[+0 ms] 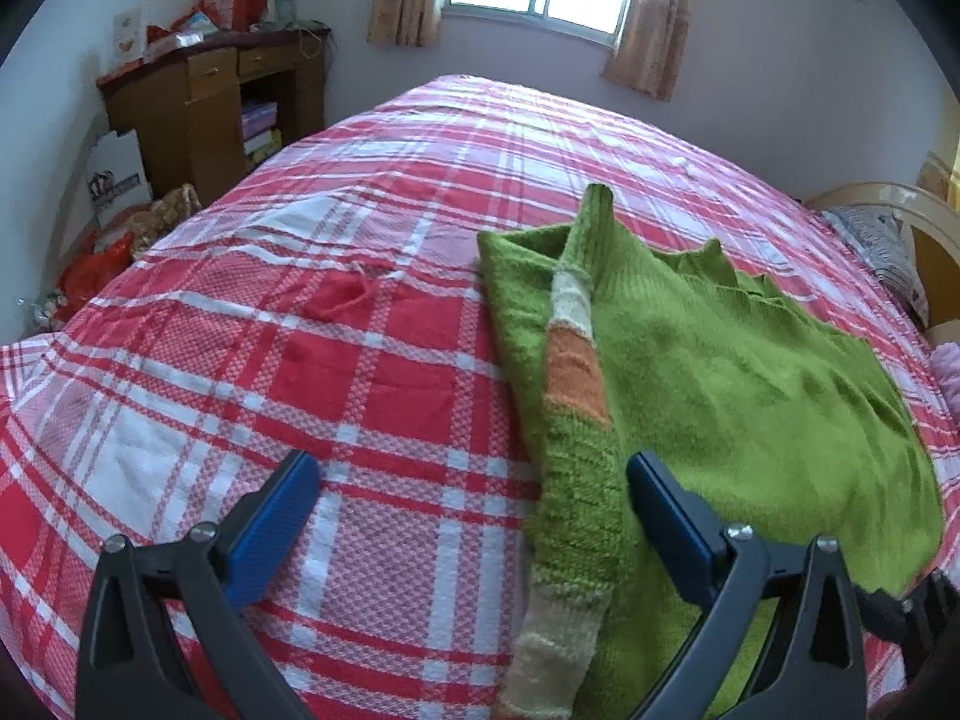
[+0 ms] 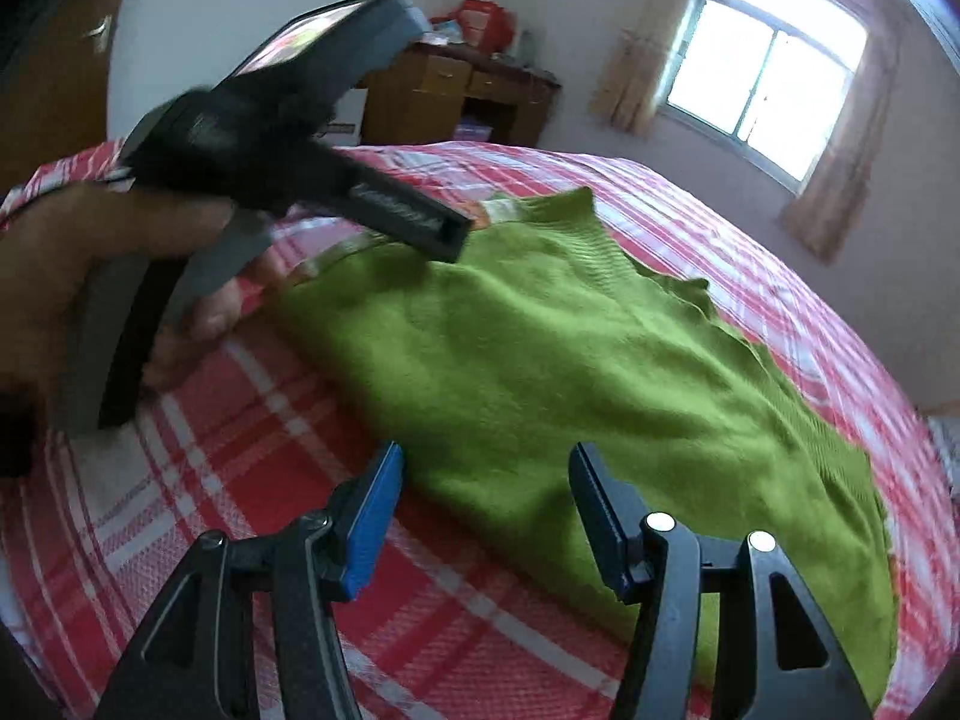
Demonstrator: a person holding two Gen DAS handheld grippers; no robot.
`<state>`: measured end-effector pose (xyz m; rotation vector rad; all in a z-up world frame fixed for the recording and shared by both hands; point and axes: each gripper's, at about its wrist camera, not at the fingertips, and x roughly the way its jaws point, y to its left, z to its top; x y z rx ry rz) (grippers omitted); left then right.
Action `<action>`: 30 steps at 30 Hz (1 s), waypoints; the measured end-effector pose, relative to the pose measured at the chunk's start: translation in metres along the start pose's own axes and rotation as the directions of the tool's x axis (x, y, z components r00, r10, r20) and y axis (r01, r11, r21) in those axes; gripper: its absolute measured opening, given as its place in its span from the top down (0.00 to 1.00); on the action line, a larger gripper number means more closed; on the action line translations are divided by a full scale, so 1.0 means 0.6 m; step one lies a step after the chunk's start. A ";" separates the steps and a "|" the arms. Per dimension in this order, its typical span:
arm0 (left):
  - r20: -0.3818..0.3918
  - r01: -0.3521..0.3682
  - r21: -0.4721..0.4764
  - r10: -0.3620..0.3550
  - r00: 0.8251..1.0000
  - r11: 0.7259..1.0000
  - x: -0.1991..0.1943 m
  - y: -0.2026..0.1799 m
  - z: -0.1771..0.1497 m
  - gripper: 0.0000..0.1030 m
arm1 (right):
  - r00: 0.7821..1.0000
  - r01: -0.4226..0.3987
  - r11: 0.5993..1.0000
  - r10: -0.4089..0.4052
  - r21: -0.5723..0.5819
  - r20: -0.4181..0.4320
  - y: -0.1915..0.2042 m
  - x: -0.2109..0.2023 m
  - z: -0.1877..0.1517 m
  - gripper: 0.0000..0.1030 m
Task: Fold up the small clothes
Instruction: 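Grasp the striped edge with the left tool while the right tool pinches the sweater edge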
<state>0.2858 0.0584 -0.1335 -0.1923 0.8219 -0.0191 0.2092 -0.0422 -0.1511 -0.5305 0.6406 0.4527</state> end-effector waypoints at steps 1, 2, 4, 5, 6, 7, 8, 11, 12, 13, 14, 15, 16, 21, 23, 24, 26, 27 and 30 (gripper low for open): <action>-0.005 0.014 0.001 -0.014 1.000 1.000 -0.001 0.003 0.003 0.00 | 1.000 -0.003 1.000 0.003 -0.012 0.002 0.005 -0.001 0.003 0.43; -0.009 0.021 0.014 -0.021 1.000 1.000 -0.001 0.004 0.006 0.00 | 1.000 -0.004 1.000 0.005 -0.027 0.009 0.012 -0.001 0.007 0.43; -0.019 0.030 0.023 -0.029 0.999 0.999 -0.001 0.009 0.017 0.00 | 1.000 -0.005 0.999 0.005 -0.044 0.015 0.022 -0.001 0.012 0.43; -0.016 0.025 0.022 -0.025 1.000 0.999 -0.001 0.013 0.023 0.00 | 1.000 -0.006 0.999 0.007 -0.054 0.017 0.029 0.001 0.017 0.43; -0.012 0.017 0.023 -0.017 1.000 1.000 -0.001 0.016 0.029 0.00 | 1.000 -0.007 0.998 0.008 -0.065 0.024 0.035 0.002 0.022 0.43; -0.006 0.009 0.025 -0.009 1.000 1.000 -0.002 0.018 0.036 0.00 | 1.000 -0.006 0.997 0.008 -0.075 0.028 0.041 0.003 0.026 0.43; 0.000 -0.002 0.028 0.002 1.000 1.000 -0.002 0.021 0.044 0.00 | 0.999 -0.006 0.996 0.009 -0.088 0.031 0.048 0.006 0.032 0.43; -0.026 0.037 0.069 -0.035 0.999 0.997 0.012 0.017 0.063 0.01 | 0.999 0.007 0.991 -0.001 -0.130 0.044 0.069 0.014 0.049 0.43; -0.032 0.045 0.076 -0.042 0.999 0.996 0.017 0.015 0.068 0.04 | 0.999 0.008 0.990 -0.002 -0.140 0.046 0.075 0.017 0.053 0.43; -0.040 0.054 0.082 -0.051 0.998 0.995 0.023 0.013 0.074 0.07 | 0.999 0.007 0.989 0.000 -0.148 0.049 0.080 0.020 0.059 0.43; -0.055 0.081 0.089 -0.077 0.996 0.993 0.031 0.010 0.081 0.12 | 0.999 0.005 0.988 0.002 -0.152 0.049 0.084 0.024 0.064 0.43; -0.063 0.099 0.091 -0.094 0.994 0.991 0.036 0.008 0.084 0.16 | 0.999 0.001 0.987 0.006 -0.158 0.047 0.089 0.029 0.069 0.43; -0.078 0.123 0.091 -0.116 0.990 0.988 0.044 0.005 0.090 0.17 | 0.999 0.001 0.987 0.006 -0.163 0.045 0.092 0.031 0.072 0.43; -0.121 0.185 0.094 -0.173 0.977 0.978 0.073 -0.008 0.107 0.21 | 0.999 -0.002 0.985 0.010 -0.173 0.048 0.105 0.043 0.087 0.43; -0.131 0.200 0.117 -0.185 0.974 0.973 0.081 -0.018 0.115 0.26 | 0.999 -0.005 0.984 0.014 -0.176 0.051 0.108 0.045 0.091 0.43; -0.140 0.207 0.123 -0.190 0.972 0.971 0.085 -0.022 0.117 0.37 | 0.999 -0.007 0.984 0.016 -0.178 0.051 0.109 0.046 0.093 0.43; -0.166 0.238 0.139 -0.215 0.963 0.961 0.089 -0.026 0.122 0.56 | 0.998 -0.025 0.984 0.033 -0.176 0.046 0.109 0.048 0.097 0.51; -0.173 0.239 0.149 -0.213 0.962 0.959 0.090 -0.028 0.125 0.71 | 0.997 -0.058 0.983 0.066 -0.173 0.037 0.107 0.050 0.099 0.74; -0.188 0.307 0.069 -0.290 0.939 0.949 0.085 -0.012 0.136 0.87 | 0.992 -0.111 0.984 0.118 -0.140 0.040 0.097 0.044 0.100 0.92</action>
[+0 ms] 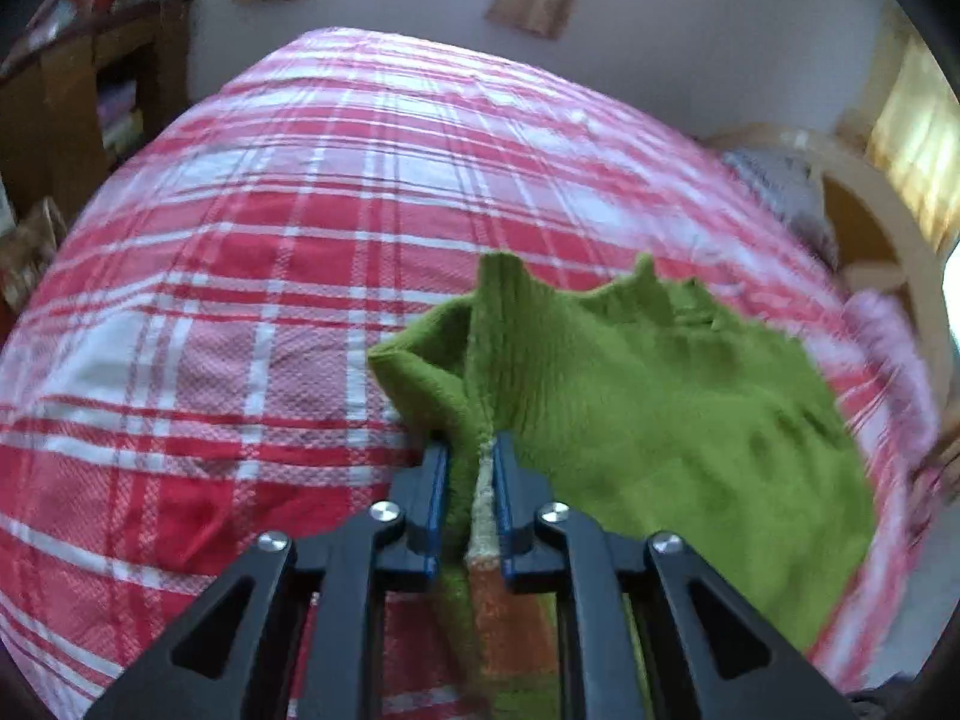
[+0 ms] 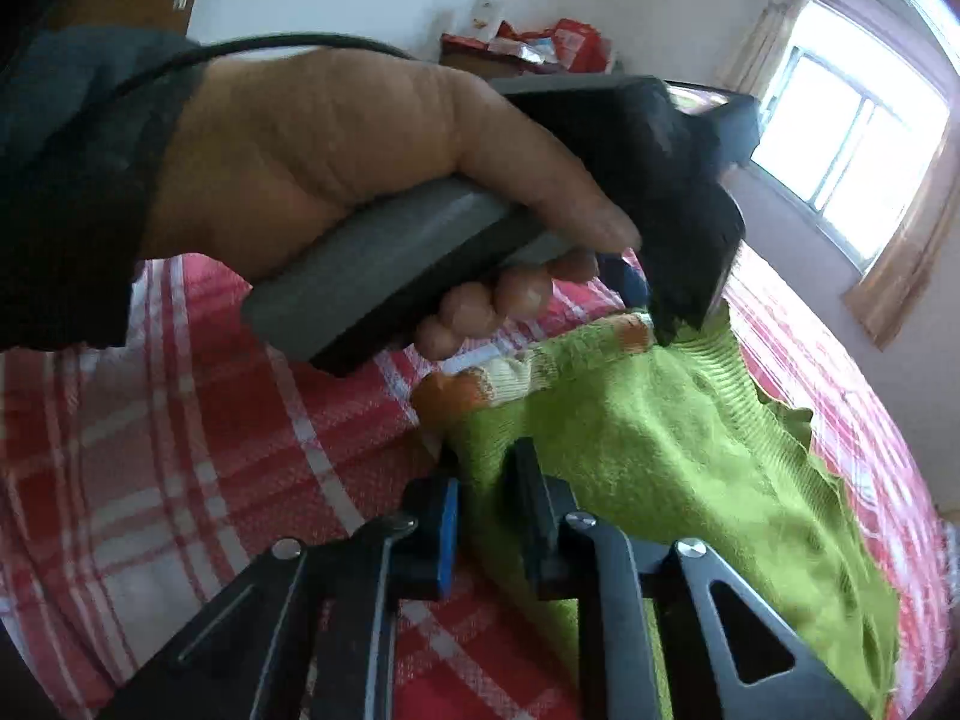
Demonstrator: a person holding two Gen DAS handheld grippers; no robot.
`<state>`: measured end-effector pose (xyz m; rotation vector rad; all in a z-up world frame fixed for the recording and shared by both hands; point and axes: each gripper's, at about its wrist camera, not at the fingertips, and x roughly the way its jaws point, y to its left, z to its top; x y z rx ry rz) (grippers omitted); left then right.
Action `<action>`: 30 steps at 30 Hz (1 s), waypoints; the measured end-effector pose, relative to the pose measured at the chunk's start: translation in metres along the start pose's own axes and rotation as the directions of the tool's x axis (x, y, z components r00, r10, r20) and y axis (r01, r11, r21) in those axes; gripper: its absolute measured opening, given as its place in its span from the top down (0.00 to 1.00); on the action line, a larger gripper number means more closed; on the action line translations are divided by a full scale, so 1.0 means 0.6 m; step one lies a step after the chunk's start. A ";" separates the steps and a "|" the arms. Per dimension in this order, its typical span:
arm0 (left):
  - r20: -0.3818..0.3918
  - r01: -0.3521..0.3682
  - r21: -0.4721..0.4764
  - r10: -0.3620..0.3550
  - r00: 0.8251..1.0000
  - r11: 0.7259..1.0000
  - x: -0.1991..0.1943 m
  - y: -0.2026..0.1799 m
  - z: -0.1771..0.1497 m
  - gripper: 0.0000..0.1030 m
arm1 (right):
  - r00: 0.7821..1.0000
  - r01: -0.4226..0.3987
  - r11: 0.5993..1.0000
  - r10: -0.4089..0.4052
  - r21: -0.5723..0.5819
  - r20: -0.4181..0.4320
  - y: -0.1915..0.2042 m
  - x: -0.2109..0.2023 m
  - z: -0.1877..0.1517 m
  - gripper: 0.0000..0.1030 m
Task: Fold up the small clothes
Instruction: 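Grasp the striped edge with the left tool while the right tool pinches the sweater edge, then lift the striped edge with both tools and fold it over the sweater body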
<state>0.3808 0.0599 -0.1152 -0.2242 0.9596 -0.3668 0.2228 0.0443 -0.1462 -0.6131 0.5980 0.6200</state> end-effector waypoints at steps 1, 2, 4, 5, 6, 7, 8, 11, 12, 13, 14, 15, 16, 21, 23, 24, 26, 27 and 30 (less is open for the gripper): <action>0.002 0.030 -0.033 -0.030 1.000 0.999 -0.004 0.006 0.001 0.88 | 1.000 -0.024 0.999 0.023 0.028 0.007 -0.007 -0.006 -0.002 0.92; 0.008 0.044 -0.045 -0.044 0.999 0.998 -0.006 0.008 0.003 0.88 | 0.999 -0.041 0.998 0.040 0.051 0.015 -0.017 -0.010 -0.006 0.93; 0.019 0.062 -0.067 -0.061 0.998 0.996 -0.012 0.006 0.002 0.88 | 0.997 -0.072 0.991 0.068 0.111 0.039 -0.032 -0.025 -0.016 0.93; 0.028 0.078 -0.078 -0.076 0.997 0.994 -0.016 0.005 0.001 0.89 | 0.996 -0.083 0.987 0.077 0.138 0.051 -0.045 -0.033 -0.022 0.93; 0.038 0.095 -0.086 -0.092 0.995 0.992 -0.020 0.004 0.001 0.89 | 0.995 -0.087 0.983 0.078 0.163 0.063 -0.057 -0.042 -0.027 0.94; 0.050 0.112 -0.095 -0.108 0.993 0.989 -0.025 0.001 0.002 0.89 | 0.994 -0.089 0.979 0.077 0.182 0.071 -0.069 -0.048 -0.033 0.94; 0.056 0.124 -0.105 -0.119 0.991 0.987 -0.031 -0.002 0.004 0.89 | 0.994 -0.092 0.974 0.077 0.206 0.081 -0.078 -0.059 -0.039 0.94; 0.086 0.160 -0.106 -0.151 0.985 0.981 -0.045 -0.027 0.014 0.89 | 0.992 -0.080 0.965 0.053 0.252 0.111 -0.108 -0.089 -0.057 0.94; 0.093 0.162 -0.097 -0.153 0.984 0.982 -0.048 -0.040 0.020 0.89 | 0.992 -0.075 0.963 0.045 0.260 0.118 -0.103 -0.097 -0.054 0.94; 0.101 0.170 -0.089 -0.161 0.982 0.981 -0.050 -0.052 0.025 0.89 | 0.991 -0.070 0.959 0.037 0.274 0.125 -0.113 -0.106 -0.059 0.94; 0.105 0.172 -0.082 -0.163 0.981 0.982 -0.054 -0.059 0.028 0.89 | 0.991 -0.066 0.955 0.029 0.289 0.131 -0.123 -0.114 -0.064 0.94; 0.110 0.171 -0.074 -0.162 0.981 0.983 -0.055 -0.071 0.034 0.89 | 0.990 -0.063 0.952 0.022 0.300 0.138 -0.128 -0.132 -0.074 0.94; 0.118 0.178 -0.069 -0.169 0.979 0.982 -0.059 -0.084 0.039 0.89 | 0.990 -0.058 0.950 0.014 0.307 0.143 -0.131 -0.145 -0.076 0.94; 0.156 0.202 -0.038 -0.193 0.969 0.979 -0.065 -0.142 0.064 0.89 | 0.985 -0.022 0.937 -0.041 0.349 0.170 -0.180 -0.186 -0.097 0.94; 0.157 0.212 -0.026 -0.205 0.966 0.977 -0.062 -0.162 0.070 0.89 | 0.982 -0.013 0.929 -0.058 0.371 0.179 -0.211 -0.194 -0.106 0.94; 0.156 0.218 -0.013 -0.213 0.964 0.976 -0.060 -0.178 0.072 0.89 | 0.981 -0.011 0.924 -0.064 0.383 0.183 -0.221 -0.201 -0.111 0.94; 0.152 0.215 0.007 -0.213 0.965 0.977 -0.054 -0.202 0.075 0.89 | 0.979 -0.006 0.915 -0.076 0.404 0.187 -0.236 -0.215 -0.127 0.94; 0.149 0.214 0.015 -0.214 0.965 0.977 -0.051 -0.215 0.077 0.89 | 0.979 0.001 0.911 -0.086 0.413 0.187 -0.241 -0.221 -0.134 0.94; 0.135 0.214 0.049 -0.219 0.966 0.976 -0.034 -0.260 0.078 0.89 | 0.977 0.005 0.892 -0.101 0.452 0.187 -0.266 -0.234 -0.158 0.94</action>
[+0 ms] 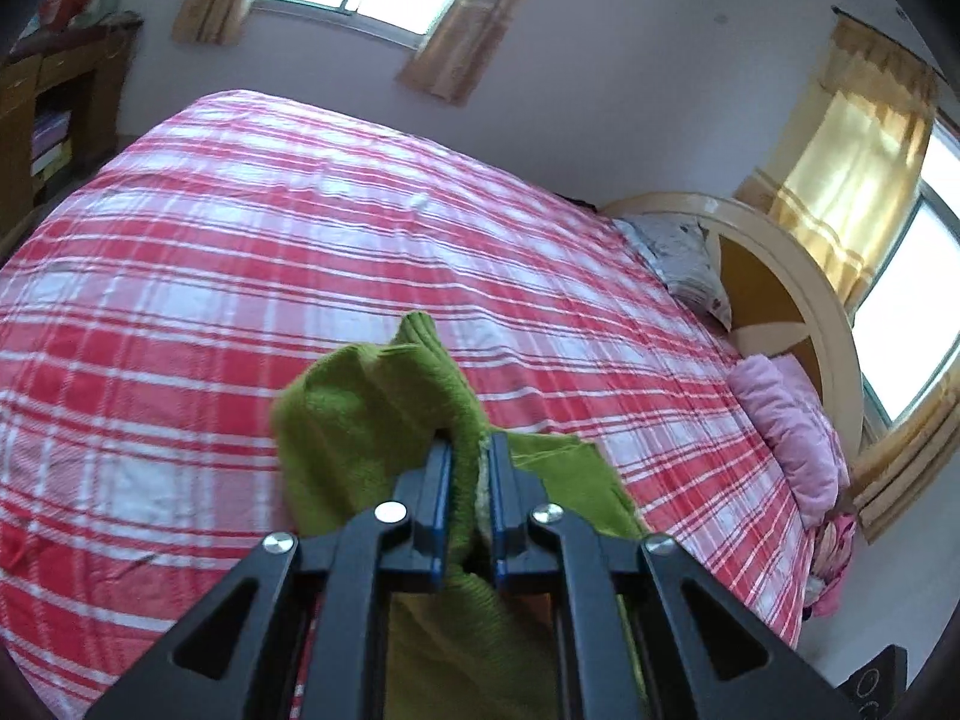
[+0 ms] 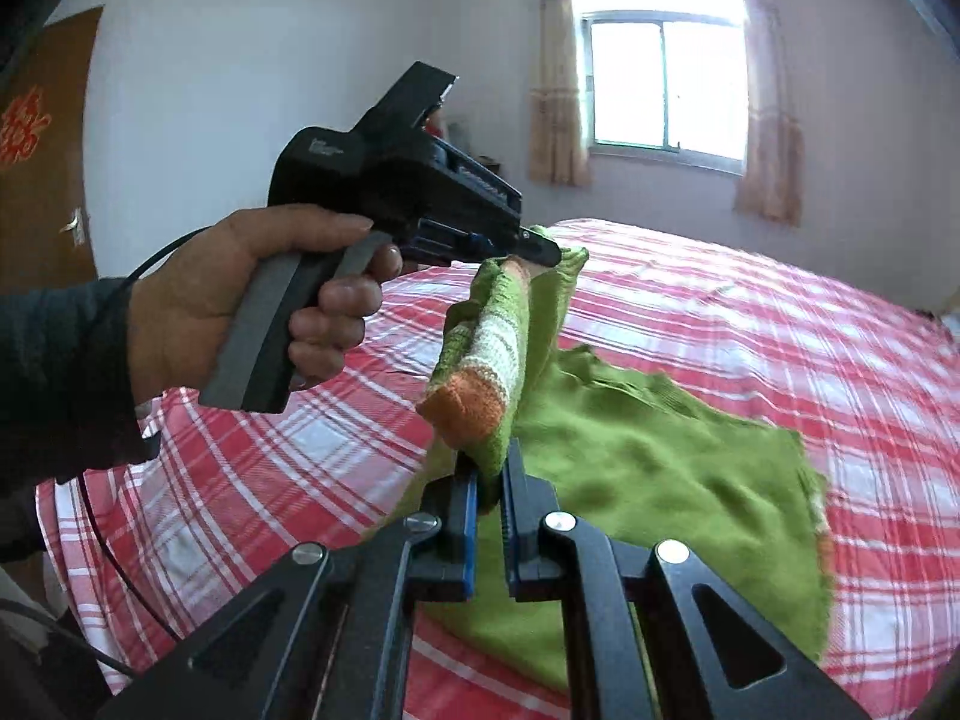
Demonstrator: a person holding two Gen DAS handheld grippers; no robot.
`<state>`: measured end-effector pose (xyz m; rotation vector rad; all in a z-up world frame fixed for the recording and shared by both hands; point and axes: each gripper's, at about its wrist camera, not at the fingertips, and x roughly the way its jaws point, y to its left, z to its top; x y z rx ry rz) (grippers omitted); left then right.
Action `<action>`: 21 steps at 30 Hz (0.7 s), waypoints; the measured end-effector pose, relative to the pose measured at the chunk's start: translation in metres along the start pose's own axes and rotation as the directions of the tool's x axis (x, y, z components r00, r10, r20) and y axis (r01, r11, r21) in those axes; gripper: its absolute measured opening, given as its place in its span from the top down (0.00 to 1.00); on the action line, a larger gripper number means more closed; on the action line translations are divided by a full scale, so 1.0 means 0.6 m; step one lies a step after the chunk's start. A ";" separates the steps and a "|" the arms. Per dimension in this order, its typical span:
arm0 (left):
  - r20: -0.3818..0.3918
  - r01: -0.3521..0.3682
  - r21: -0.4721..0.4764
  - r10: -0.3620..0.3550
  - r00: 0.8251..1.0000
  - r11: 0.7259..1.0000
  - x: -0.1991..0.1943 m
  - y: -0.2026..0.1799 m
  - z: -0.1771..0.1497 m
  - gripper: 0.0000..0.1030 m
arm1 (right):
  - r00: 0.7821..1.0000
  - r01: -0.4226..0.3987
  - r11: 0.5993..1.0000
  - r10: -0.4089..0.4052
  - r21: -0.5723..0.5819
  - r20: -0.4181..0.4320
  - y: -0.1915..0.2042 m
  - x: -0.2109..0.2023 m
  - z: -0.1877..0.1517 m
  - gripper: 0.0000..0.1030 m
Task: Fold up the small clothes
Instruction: 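Lift the striped edge with both tools and fold it over the sweater body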
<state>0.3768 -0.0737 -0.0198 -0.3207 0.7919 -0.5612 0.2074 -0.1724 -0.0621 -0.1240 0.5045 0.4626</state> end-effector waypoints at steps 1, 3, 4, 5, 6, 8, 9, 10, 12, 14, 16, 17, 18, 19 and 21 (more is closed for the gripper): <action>-0.005 0.002 0.006 -0.002 1.000 1.000 0.007 -0.010 -0.001 0.89 | 1.000 0.004 1.000 -0.004 0.015 0.001 -0.011 -0.005 -0.004 0.95; -0.019 0.018 0.018 -0.017 1.000 1.000 0.024 -0.031 -0.001 0.89 | 1.000 0.014 0.999 -0.014 0.041 0.003 -0.031 -0.015 -0.013 0.95; -0.028 0.025 0.027 -0.024 0.999 0.999 0.036 -0.045 -0.002 0.89 | 1.000 0.018 0.998 -0.018 0.053 0.003 -0.040 -0.020 -0.018 0.95; -0.033 0.032 0.032 -0.031 0.999 0.999 0.042 -0.054 -0.004 0.89 | 1.000 0.022 0.998 -0.022 0.066 0.003 -0.051 -0.026 -0.023 0.95; -0.040 0.037 0.038 -0.036 0.999 0.999 0.051 -0.064 -0.005 0.89 | 1.000 0.027 0.996 -0.028 0.079 0.004 -0.061 -0.033 -0.028 0.95; -0.055 0.046 0.055 -0.043 0.998 0.997 0.069 -0.086 -0.010 0.89 | 0.999 0.038 0.995 -0.038 0.097 0.005 -0.077 -0.045 -0.036 0.95; -0.063 0.050 0.062 -0.046 0.997 0.997 0.077 -0.094 -0.012 0.90 | 0.999 0.039 0.993 -0.040 0.108 0.005 -0.083 -0.049 -0.040 0.95; -0.072 0.055 0.069 -0.050 0.996 0.996 0.086 -0.104 -0.015 0.90 | 0.999 0.042 0.992 -0.043 0.120 0.005 -0.091 -0.055 -0.045 0.95; -0.089 0.067 0.083 -0.059 0.994 0.994 0.102 -0.122 -0.022 0.90 | 0.999 0.051 0.989 -0.052 0.140 0.002 -0.108 -0.068 -0.054 0.95; -0.102 0.078 0.098 -0.067 0.992 0.992 0.115 -0.140 -0.027 0.90 | 0.998 0.059 0.985 -0.060 0.161 -0.004 -0.121 -0.077 -0.066 0.95; -0.113 0.085 0.107 -0.073 0.991 0.991 0.125 -0.152 -0.032 0.90 | 0.998 0.066 0.982 -0.066 0.179 -0.007 -0.133 -0.083 -0.077 0.95; -0.118 0.089 0.112 -0.076 0.990 0.990 0.130 -0.159 -0.033 0.90 | 0.998 0.068 0.979 -0.067 0.192 -0.009 -0.139 -0.086 -0.082 0.95; -0.124 0.092 0.118 -0.077 0.989 0.989 0.136 -0.164 -0.035 0.90 | 0.998 0.070 0.976 -0.070 0.206 -0.011 -0.146 -0.089 -0.088 0.95; -0.130 0.092 0.126 -0.076 0.989 0.988 0.141 -0.171 -0.038 0.90 | 0.997 0.073 0.973 -0.072 0.217 -0.012 -0.152 -0.092 -0.094 0.95; -0.141 0.099 0.138 -0.079 0.987 0.985 0.150 -0.182 -0.041 0.90 | 0.997 0.081 0.969 -0.079 0.233 -0.015 -0.162 -0.097 -0.102 0.95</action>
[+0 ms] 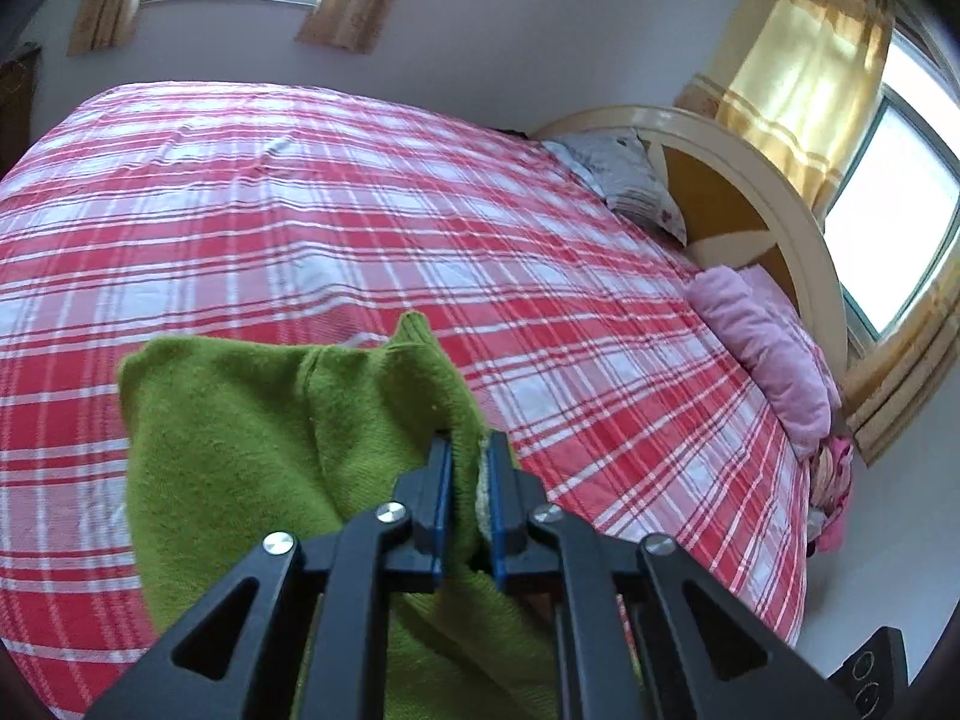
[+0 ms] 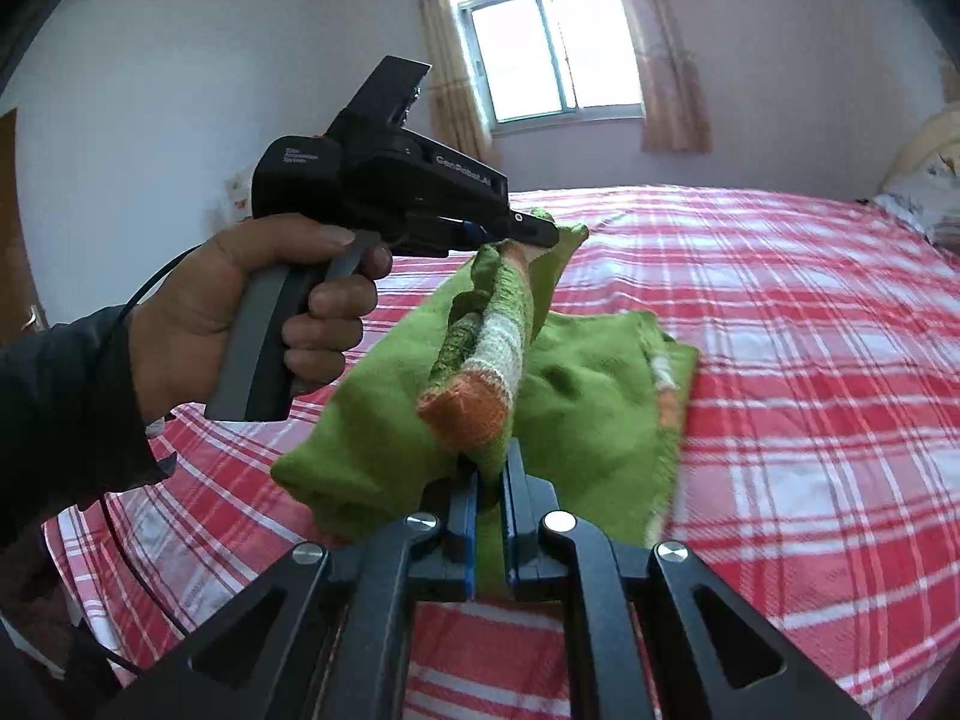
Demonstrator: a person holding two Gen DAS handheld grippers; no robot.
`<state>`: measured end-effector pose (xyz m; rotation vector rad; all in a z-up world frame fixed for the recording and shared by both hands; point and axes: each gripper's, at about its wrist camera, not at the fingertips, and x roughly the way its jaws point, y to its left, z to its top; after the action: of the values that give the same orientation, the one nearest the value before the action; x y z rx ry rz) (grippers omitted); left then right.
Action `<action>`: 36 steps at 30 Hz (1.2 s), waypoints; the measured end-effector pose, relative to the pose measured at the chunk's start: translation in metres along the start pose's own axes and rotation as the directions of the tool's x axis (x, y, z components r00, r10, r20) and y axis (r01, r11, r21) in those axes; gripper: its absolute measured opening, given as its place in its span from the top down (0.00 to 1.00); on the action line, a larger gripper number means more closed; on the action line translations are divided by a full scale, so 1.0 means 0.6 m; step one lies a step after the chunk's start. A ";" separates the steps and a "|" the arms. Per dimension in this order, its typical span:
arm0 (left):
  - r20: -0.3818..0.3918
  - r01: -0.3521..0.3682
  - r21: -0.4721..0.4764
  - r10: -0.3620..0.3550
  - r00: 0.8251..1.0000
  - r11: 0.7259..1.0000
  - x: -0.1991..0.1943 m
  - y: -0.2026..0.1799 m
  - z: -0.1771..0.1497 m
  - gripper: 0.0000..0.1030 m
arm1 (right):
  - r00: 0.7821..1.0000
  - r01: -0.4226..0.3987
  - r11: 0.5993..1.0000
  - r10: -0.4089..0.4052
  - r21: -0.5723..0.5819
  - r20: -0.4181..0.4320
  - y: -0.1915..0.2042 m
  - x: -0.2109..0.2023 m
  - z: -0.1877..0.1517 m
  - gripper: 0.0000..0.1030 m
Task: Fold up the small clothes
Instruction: 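Lift the striped edge with both tools and fold it over the sweater body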
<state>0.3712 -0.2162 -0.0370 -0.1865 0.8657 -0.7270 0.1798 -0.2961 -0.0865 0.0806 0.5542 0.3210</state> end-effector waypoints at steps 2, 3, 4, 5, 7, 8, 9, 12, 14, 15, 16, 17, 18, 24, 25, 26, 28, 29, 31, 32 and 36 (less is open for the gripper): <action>-0.011 0.002 0.018 -0.002 1.000 1.000 0.014 -0.014 -0.001 0.90 | 1.000 0.007 1.000 -0.007 0.016 -0.004 -0.011 -0.004 -0.007 0.95; -0.016 0.004 0.026 -0.003 1.000 1.000 0.019 -0.018 -0.002 0.90 | 1.000 0.012 1.000 -0.012 0.024 -0.005 -0.017 -0.007 -0.011 0.95; -0.022 0.006 0.033 -0.005 1.000 0.999 0.026 -0.024 -0.004 0.90 | 1.000 0.015 0.999 -0.014 0.035 -0.007 -0.023 -0.010 -0.015 0.95; -0.027 0.008 0.040 -0.007 1.000 0.999 0.031 -0.030 -0.005 0.90 | 1.000 0.016 0.999 -0.015 0.044 -0.009 -0.028 -0.012 -0.018 0.95; -0.035 0.001 0.062 0.001 0.999 0.998 0.043 -0.042 -0.009 0.90 | 1.000 0.015 0.997 -0.013 0.075 -0.022 -0.042 -0.013 -0.027 0.95; -0.041 -0.011 0.081 0.014 0.999 0.997 0.052 -0.049 -0.013 0.90 | 0.999 0.013 0.996 -0.011 0.090 -0.032 -0.048 -0.010 -0.032 0.95; -0.046 -0.023 0.099 0.027 0.999 0.995 0.059 -0.053 -0.015 0.89 | 0.999 0.012 0.994 -0.007 0.112 -0.045 -0.057 -0.008 -0.038 0.95; -0.034 -0.087 0.169 0.094 0.995 0.982 0.073 -0.076 -0.028 0.85 | 0.997 0.000 0.983 0.015 0.185 -0.078 -0.078 0.001 -0.055 0.95; -0.003 -0.092 0.188 0.094 0.996 0.978 0.062 -0.085 -0.035 0.81 | 0.996 -0.014 0.975 0.034 0.221 -0.086 -0.089 0.003 -0.060 0.95; 0.013 -0.108 0.199 0.107 0.994 0.974 0.056 -0.089 -0.036 0.77 | 0.995 -0.019 0.974 0.040 0.228 -0.089 -0.091 0.003 -0.061 0.94; 0.031 -0.119 0.212 0.115 0.993 0.970 0.043 -0.092 -0.040 0.75 | 0.995 -0.018 0.973 0.041 0.230 -0.096 -0.092 0.005 -0.062 0.94; 0.040 -0.117 0.216 0.111 0.993 0.969 0.036 -0.091 -0.043 0.72 | 0.994 -0.016 0.973 0.041 0.231 -0.105 -0.091 0.009 -0.063 0.94; 0.050 -0.123 0.221 0.114 0.992 0.968 0.027 -0.089 -0.046 0.67 | 0.992 -0.013 0.972 0.041 0.236 -0.117 -0.092 0.013 -0.067 0.94; 0.081 -0.255 0.265 0.242 0.967 0.930 -0.009 -0.049 -0.106 0.58 | 0.991 -0.030 0.961 0.065 0.275 -0.120 -0.104 0.018 -0.080 0.94; 0.077 -0.291 0.273 0.280 0.957 0.917 -0.013 -0.037 -0.126 0.58 | 0.991 -0.032 0.960 0.067 0.277 -0.118 -0.104 0.018 -0.081 0.94; 0.075 -0.301 0.278 0.292 0.953 0.912 -0.016 -0.029 -0.138 0.58 | 0.991 -0.037 0.959 0.072 0.281 -0.116 -0.105 0.018 -0.082 0.94; 0.079 -0.326 0.311 0.318 0.945 0.893 -0.022 -0.017 -0.170 0.58 | 0.991 -0.048 0.952 0.084 0.301 -0.107 -0.110 0.017 -0.085 0.94; 0.100 -0.353 0.338 0.340 0.935 0.872 -0.025 -0.019 -0.183 0.57 | 0.991 -0.052 0.950 0.087 0.309 -0.103 -0.111 0.017 -0.086 0.93; 0.146 -0.386 0.366 0.358 0.922 0.847 -0.034 -0.027 -0.198 0.56 | 0.991 -0.052 0.951 0.086 0.306 -0.101 -0.109 0.016 -0.086 0.92; 0.154 -0.391 0.366 0.360 0.920 0.845 -0.038 -0.027 -0.201 0.56 | 0.992 -0.045 0.953 0.078 0.301 -0.098 -0.107 0.014 -0.086 0.90; 0.194 -0.390 0.341 0.342 0.919 0.855 -0.056 -0.022 -0.206 0.45 | 0.998 0.040 0.961 -0.025 0.275 -0.060 -0.095 -0.016 -0.078 0.51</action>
<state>0.2575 -0.1876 -0.0906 0.2696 0.6010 -0.4995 0.1632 -0.3538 -0.1307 0.3329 0.6527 0.2126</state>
